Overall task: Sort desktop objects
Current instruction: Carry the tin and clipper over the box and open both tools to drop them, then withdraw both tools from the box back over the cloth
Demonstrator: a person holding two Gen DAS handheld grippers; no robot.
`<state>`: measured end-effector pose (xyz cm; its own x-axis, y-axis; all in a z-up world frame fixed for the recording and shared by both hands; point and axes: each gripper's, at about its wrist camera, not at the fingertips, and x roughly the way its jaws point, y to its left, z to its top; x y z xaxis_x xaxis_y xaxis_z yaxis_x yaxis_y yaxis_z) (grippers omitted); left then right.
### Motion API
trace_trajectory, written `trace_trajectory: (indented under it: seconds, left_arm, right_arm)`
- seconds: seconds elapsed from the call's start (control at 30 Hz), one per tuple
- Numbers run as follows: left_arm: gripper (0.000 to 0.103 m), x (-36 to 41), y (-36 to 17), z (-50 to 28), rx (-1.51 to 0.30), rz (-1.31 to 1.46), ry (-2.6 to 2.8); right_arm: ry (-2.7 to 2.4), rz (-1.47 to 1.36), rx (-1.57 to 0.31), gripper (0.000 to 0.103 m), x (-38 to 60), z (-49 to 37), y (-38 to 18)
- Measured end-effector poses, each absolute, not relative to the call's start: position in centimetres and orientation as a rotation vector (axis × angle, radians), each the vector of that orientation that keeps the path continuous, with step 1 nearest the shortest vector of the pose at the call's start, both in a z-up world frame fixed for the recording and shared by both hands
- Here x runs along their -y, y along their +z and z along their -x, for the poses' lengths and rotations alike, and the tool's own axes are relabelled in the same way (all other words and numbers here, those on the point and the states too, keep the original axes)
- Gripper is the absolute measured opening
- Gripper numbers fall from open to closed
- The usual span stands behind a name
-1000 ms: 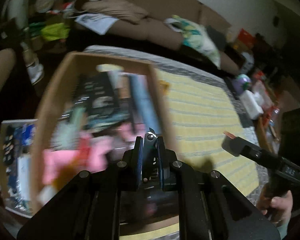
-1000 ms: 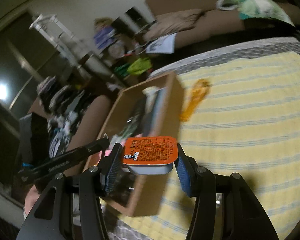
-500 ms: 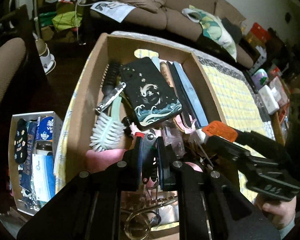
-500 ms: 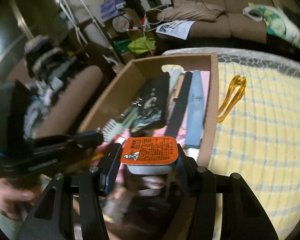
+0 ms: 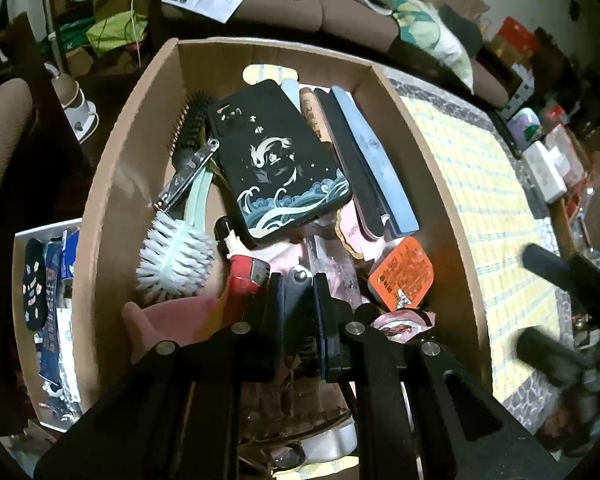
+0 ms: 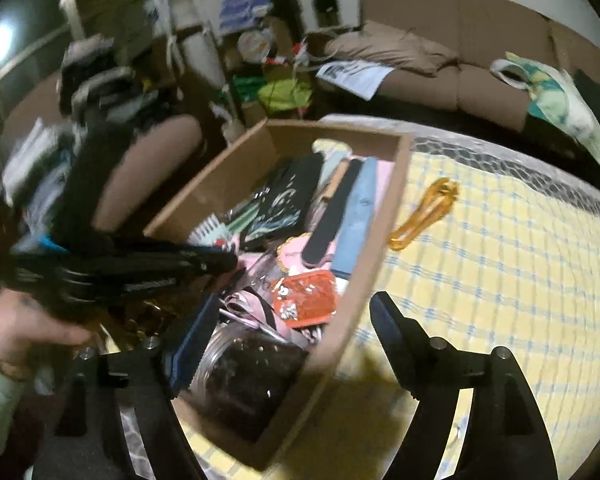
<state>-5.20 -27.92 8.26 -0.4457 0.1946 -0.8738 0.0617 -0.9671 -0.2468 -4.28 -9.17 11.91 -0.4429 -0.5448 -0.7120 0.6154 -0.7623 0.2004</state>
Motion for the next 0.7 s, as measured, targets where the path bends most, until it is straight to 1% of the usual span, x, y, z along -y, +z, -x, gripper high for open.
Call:
trace_trajectory:
  seconds: [0.03, 0.07, 0.1, 0.13, 0.17, 0.2, 0.23, 0.27, 0.33, 0.43, 0.53, 0.6, 0.7]
  left_arm:
    - [0.028, 27.9, 8.3, 5.2, 0.381, 1.61, 2.581]
    - [0.034, 27.9, 8.4, 5.1, 0.39, 1.604, 2.585]
    - [0.042, 27.9, 8.7, 4.9, 0.399, 1.592, 2.593]
    - [0.048, 28.0, 9.0, 4.8, 0.403, 1.587, 2.599]
    - [0.05, 28.2, 9.4, 4.5, 0.417, 1.573, 2.606]
    - [0.055, 28.4, 9.8, 4.3, 0.435, 1.56, 2.611]
    - [0.063, 28.6, 10.3, 4.0, 0.459, 1.545, 2.623]
    - [0.067, 28.9, 11.0, 3.5, 0.492, 1.52, 2.642]
    - [0.084, 29.4, 12.0, 2.5, 0.549, 1.467, 2.675]
    - [0.092, 28.8, 13.4, 0.8, 0.594, 1.392, 2.695]
    - [0.093, 25.8, 14.1, -0.8, 0.519, 1.35, 2.689]
    - [0.093, 22.9, 14.2, -1.8, 0.455, 1.316, 2.666]
    - [0.093, 18.2, 14.0, -2.9, 0.395, 1.284, 2.604]
  right_arm:
    - [-2.216, -1.044, -0.072, 0.082, 8.2, 4.2, 12.2]
    - [-2.222, -1.048, -0.022, 0.083, 7.1, 4.2, 12.5]
    - [-2.224, -1.056, 0.013, 0.083, 6.3, 4.2, 12.6]
    - [-2.225, -1.067, 0.052, 0.083, 5.5, 4.2, 12.6]
    - [-2.224, -1.079, 0.09, 0.083, 4.6, 4.3, 12.6]
    - [-2.227, -1.086, 0.111, 0.083, 4.0, 4.4, 12.6]
    - [-2.235, -1.092, 0.119, 0.083, 3.5, 4.5, 12.6]
    - [-2.249, -1.1, 0.115, 0.083, 2.9, 4.5, 12.6]
    - [-2.269, -1.114, 0.116, 0.084, 1.8, 4.4, 12.7]
    - [-2.304, -1.136, 0.173, 0.089, -0.8, 4.6, 12.8]
    - [-2.325, -1.17, 0.23, 0.092, -3.3, 5.0, 12.9]
    - [-2.335, -1.189, 0.288, 0.093, -5.6, 4.9, 13.0]
    - [-2.36, -1.197, 0.324, 0.094, -8.0, 4.5, 13.0]
